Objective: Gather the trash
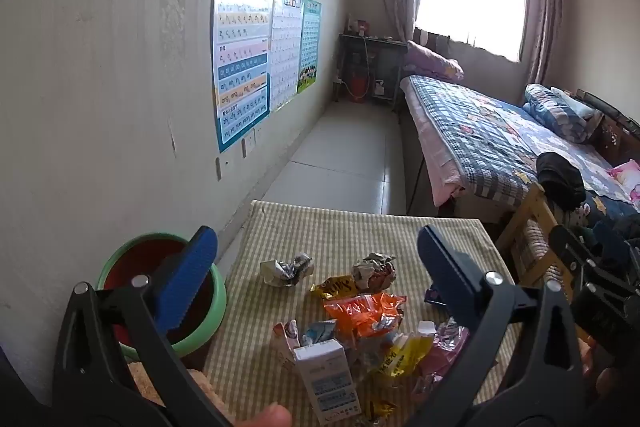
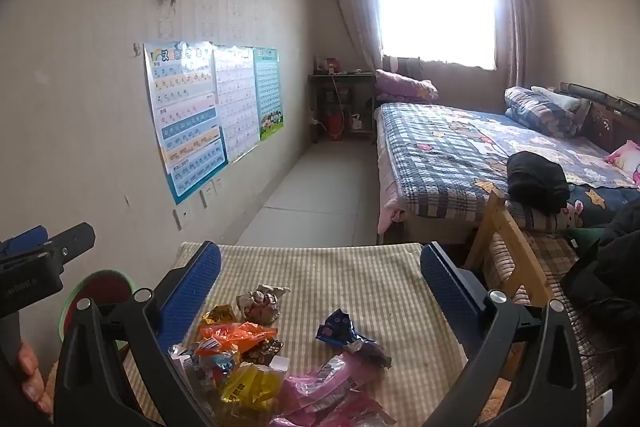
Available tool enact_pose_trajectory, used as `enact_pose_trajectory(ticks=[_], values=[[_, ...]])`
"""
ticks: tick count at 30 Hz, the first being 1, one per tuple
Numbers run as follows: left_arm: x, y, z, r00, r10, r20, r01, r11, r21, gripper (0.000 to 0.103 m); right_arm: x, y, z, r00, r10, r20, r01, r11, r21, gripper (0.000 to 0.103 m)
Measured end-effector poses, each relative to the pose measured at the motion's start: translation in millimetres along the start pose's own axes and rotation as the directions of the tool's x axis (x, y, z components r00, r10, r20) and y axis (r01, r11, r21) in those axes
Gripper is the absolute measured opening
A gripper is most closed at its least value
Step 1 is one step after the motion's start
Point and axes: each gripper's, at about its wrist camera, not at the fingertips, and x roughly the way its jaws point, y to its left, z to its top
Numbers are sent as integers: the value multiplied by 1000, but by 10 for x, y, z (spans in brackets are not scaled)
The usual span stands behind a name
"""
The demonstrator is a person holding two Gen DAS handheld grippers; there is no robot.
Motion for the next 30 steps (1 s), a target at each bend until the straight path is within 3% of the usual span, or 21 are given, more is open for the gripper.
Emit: enact_pose_trajectory(ticks=[30], values=[[61, 92, -75, 999, 7, -37, -8, 999, -37, 98, 30, -17, -100, 1000, -4, -24, 4, 1000, 12, 96]])
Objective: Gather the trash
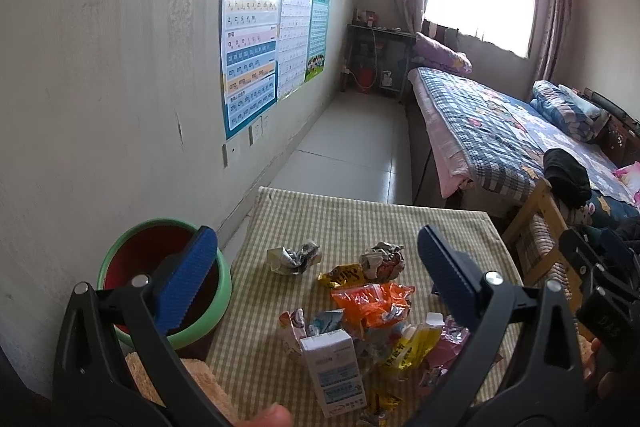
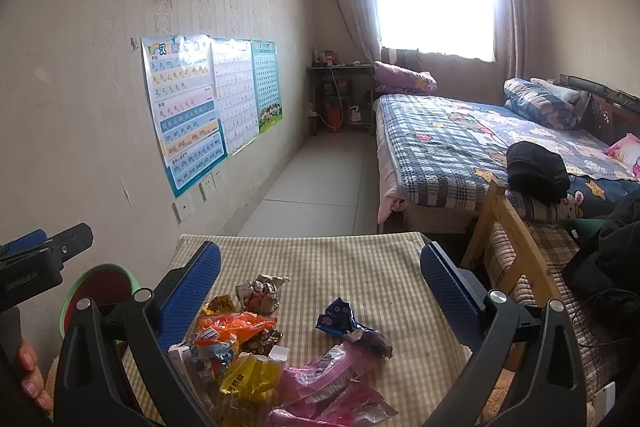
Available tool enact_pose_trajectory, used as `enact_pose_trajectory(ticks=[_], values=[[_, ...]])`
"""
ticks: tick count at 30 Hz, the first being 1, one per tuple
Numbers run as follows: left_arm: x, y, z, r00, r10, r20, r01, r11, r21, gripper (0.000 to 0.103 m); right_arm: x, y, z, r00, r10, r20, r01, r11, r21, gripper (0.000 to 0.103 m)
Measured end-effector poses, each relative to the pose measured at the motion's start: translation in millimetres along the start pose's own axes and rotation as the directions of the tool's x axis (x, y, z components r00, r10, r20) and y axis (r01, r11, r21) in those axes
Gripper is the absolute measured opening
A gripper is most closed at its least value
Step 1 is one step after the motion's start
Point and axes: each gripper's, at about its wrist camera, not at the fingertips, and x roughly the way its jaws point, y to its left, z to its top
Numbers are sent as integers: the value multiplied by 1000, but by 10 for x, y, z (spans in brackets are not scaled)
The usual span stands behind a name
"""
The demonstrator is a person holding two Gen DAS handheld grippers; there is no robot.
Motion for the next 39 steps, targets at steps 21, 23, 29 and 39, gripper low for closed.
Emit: enact_pose_trajectory(ticks=[21, 23, 29, 39], values=[[3, 18, 9, 1000, 4, 4, -4, 1000, 6, 98, 6, 28, -36, 1000, 4, -6, -4, 1000, 3, 96], [3, 18, 8, 1000, 5, 3, -5, 1000, 7, 98, 11, 19, -36, 1000, 4, -8, -4, 1000, 4, 96], [19, 51, -6, 1000, 1, -12, -1, 1000, 10, 98, 20, 2, -54, 1000, 8, -26, -8, 1000, 6, 96], [556, 200, -583, 981, -48, -190, 63, 995, 75, 93, 179, -113, -298, 994, -9, -113, 7, 1000, -21, 96]])
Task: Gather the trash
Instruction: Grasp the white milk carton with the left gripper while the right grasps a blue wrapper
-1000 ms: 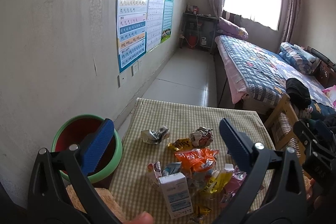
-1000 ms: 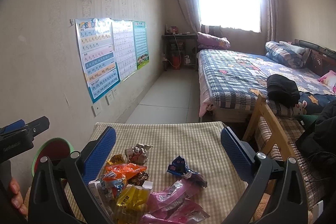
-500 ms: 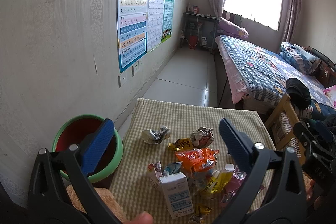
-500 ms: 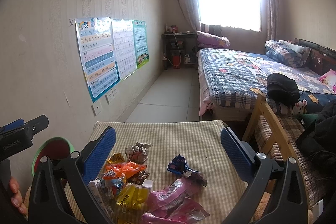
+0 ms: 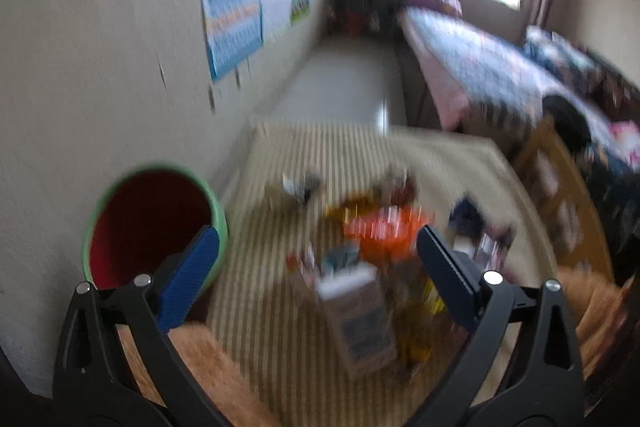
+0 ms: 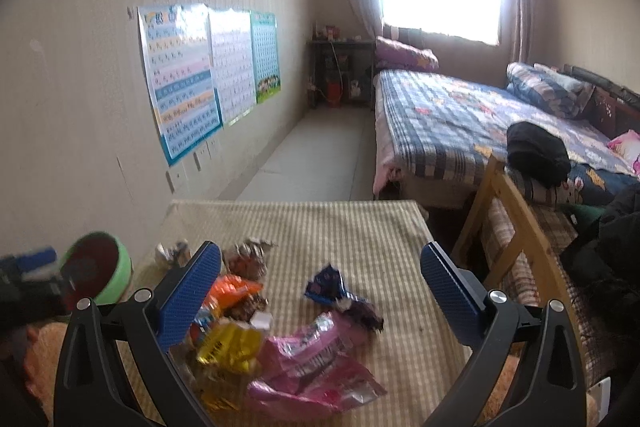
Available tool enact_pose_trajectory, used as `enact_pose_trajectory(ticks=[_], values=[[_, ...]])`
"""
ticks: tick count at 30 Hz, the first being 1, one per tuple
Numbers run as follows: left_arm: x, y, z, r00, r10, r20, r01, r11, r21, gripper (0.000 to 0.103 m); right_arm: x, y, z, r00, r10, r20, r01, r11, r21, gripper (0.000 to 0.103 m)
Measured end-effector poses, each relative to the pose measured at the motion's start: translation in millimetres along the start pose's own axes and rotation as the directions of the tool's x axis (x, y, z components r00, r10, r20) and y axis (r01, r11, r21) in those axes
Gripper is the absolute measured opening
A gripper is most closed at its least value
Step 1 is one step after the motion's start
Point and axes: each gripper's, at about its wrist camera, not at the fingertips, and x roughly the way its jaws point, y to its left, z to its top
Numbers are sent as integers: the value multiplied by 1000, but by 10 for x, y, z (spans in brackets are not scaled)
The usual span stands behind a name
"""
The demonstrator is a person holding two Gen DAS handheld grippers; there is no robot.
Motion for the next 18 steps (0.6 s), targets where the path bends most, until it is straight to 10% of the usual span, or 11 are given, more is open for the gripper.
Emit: enact_pose_trajectory(ticks=[7, 18], values=[[567, -38, -722, 942, -107, -317, 79, 992, -101, 69, 127, -96, -250, 997, -9, -76, 8, 1000, -12, 96], [771, -194, -823, 928, -109, -356, 99, 994, -46, 57, 186, -185, -400, 992, -13, -123, 14, 1000, 6, 96]])
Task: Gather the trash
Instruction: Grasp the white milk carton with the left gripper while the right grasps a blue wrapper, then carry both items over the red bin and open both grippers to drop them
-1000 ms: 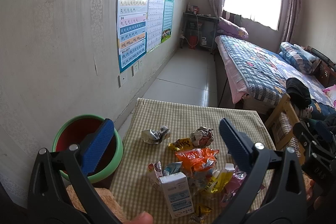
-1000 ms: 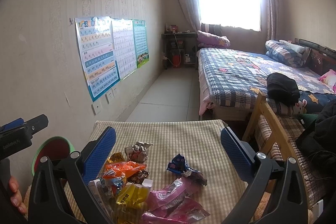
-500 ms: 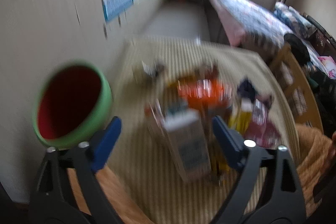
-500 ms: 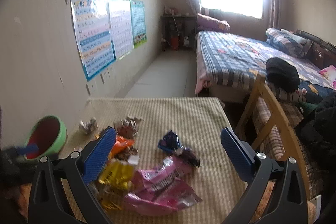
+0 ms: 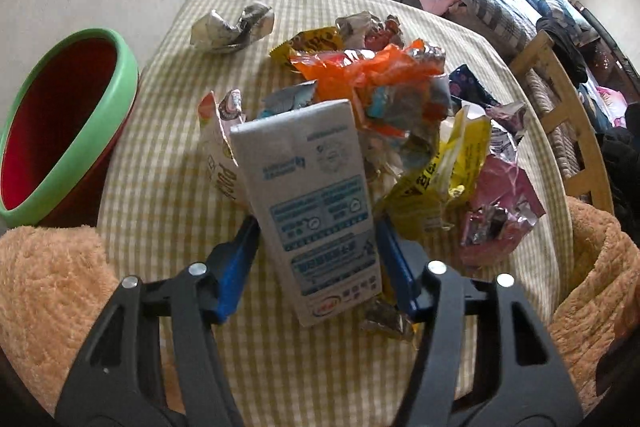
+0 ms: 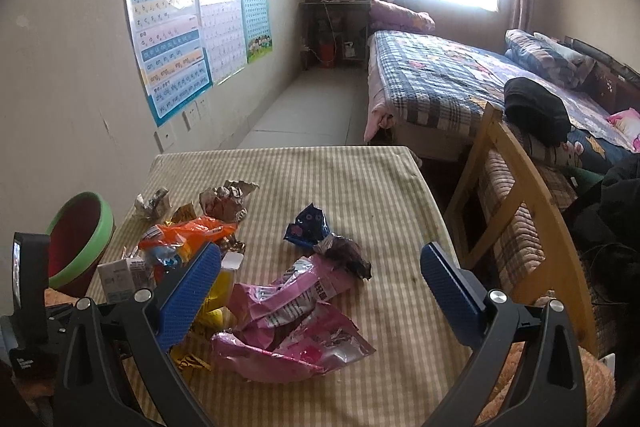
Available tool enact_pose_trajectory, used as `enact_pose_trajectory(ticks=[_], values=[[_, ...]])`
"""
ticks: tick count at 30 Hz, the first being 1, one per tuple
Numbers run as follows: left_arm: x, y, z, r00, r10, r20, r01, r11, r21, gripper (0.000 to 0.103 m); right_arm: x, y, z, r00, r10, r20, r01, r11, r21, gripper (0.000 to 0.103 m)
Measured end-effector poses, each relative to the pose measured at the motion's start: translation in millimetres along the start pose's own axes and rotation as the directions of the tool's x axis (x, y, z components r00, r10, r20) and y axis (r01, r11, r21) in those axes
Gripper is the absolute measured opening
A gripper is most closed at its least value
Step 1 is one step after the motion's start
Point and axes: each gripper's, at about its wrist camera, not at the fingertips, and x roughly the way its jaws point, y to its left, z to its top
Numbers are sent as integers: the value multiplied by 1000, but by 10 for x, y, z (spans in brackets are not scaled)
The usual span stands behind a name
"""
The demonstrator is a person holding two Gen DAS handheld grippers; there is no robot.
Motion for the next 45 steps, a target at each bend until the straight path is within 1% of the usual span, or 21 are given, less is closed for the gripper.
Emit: enact_pose_trajectory(ticks=[3, 8, 11, 14, 17, 19, 21, 24, 25, 27, 28, 29, 30, 31, 32, 33, 36, 38, 40, 43, 45], values=[[-67, 37, 14, 1000, -8, 15, 8, 1000, -6, 56, 10, 32, 3, 1000, 6, -7, -6, 1000, -8, 96], [-274, 35, 72, 997, 2, 74, -3, 1000, 15, 56, 83, 32, 52, 999, 49, -18, -49, 999, -3, 96], [-428, 32, 109, 994, 5, 112, -7, 1000, 17, 56, 253, -133, 129, 993, 102, -55, -100, 994, 40, 96], [-569, 45, 148, 988, 13, 152, -17, 1000, 20, 56, 509, -325, 215, 989, 106, -105, -101, 993, 56, 96], [-685, 45, 183, 982, 13, 187, -17, 1000, 18, 57, 857, -527, 234, 973, 135, -188, -122, 989, 77, 96], [-743, 27, 208, 979, 11, 205, -16, 1000, 21, 57, 1081, -634, 213, 959, 152, -240, -132, 987, 97, 90], [-791, -4, 234, 975, 14, 220, -21, 999, 32, 57, 1253, -715, 191, 944, 166, -285, -135, 983, 123, 78], [-804, -33, 252, 974, 10, 225, -18, 999, 35, 57, 1409, -742, 210, 917, 241, -317, -188, 964, 186, 71], [-804, -40, 253, 974, 9, 225, -17, 999, 35, 57, 1453, -716, 228, 910, 253, -328, -200, 962, 186, 68], [-794, -60, 256, 974, 8, 224, -17, 999, 39, 57, 1547, -625, 246, 897, 249, -366, -205, 966, 155, 55], [-798, -69, 259, 974, 8, 225, -18, 999, 42, 57, 1589, -587, 234, 888, 252, -384, -211, 967, 146, 52], [-803, -74, 260, 974, 8, 226, -18, 999, 42, 57, 1635, -550, 209, 875, 267, -404, -226, 963, 146, 50], [-813, -70, 261, 973, 11, 230, -22, 999, 43, 57, 1661, -540, 184, 865, 284, -414, -240, 958, 156, 45], [-824, -57, 262, 972, 17, 233, -28, 999, 41, 57, 1686, -539, 164, 856, 297, -423, -248, 954, 168, 40], [-831, -45, 255, 971, 22, 236, -33, 999, 40, 57, 1696, -543, 144, 852, 305, -425, -250, 951, 182, 24], [-832, -36, 256, 971, 28, 238, -38, 999, 37, 57, 1689, -574, 136, 854, 307, -420, -243, 949, 200, 22], [-821, 1, 265, 971, 34, 238, -41, 999, 24, 57, 1578, -649, 201, 874, 313, -372, -237, 942, 236, 20], [-813, 4, 257, 970, 37, 239, -42, 999, 18, 57, 1449, -686, 284, 891, 307, -334, -236, 942, 239, 20], [-812, 31, 266, 969, 40, 244, -43, 999, 9, 57, 1234, -688, 405, 911, 303, -279, -242, 942, 231, 20], [-837, 108, 287, 965, 48, 257, -48, 999, -7, 57, 912, -597, 577, 926, 320, -200, -274, 935, 224, 20], [-877, 204, 317, 961, 58, 271, -52, 998, -27, 57, 747, -480, 652, 928, 337, -157, -302, 930, 211, 20]])
